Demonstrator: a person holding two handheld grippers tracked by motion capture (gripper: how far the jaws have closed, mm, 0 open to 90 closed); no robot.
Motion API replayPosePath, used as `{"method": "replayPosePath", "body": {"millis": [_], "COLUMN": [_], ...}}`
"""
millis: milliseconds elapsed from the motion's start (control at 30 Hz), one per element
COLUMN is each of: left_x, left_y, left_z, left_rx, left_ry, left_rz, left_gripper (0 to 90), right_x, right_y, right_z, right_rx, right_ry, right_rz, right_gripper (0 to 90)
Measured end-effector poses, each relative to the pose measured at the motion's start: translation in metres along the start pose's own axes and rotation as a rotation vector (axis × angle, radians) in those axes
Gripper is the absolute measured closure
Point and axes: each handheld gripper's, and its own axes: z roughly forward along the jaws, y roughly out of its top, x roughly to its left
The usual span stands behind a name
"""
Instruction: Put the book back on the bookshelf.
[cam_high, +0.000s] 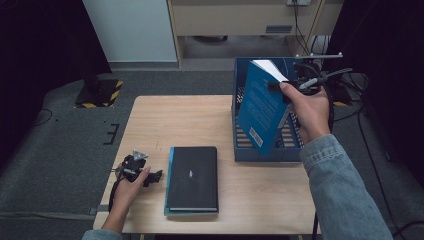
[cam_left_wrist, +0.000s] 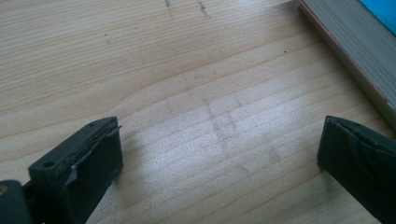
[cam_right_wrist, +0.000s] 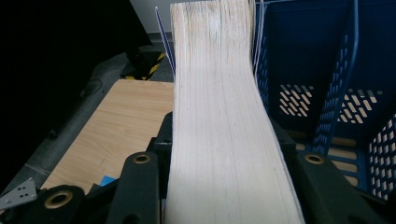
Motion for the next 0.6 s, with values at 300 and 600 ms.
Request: {"method": "replayPosePath", "body": {"millis": [300,600], "left_x": [0.0,0.0], "left_y": [-0.001,0.0], "left_z": [0.0,0.0], "left_rx": [-0.004,-0.001], "left_ry": [-0.002,-0.003], "left_rz": [0.002,0.004], "left_gripper": [0.0,0.0], "right_x": [-0.003,-0.002], "right_y": [0.0,0.002], "right_z": [0.01,0.018], "right_rx": [0.0,-0.012], "right_ry": [-0.016,-0.028], "right_rz": [0.02,0.036], "right_gripper": [59.0,59.1]}}
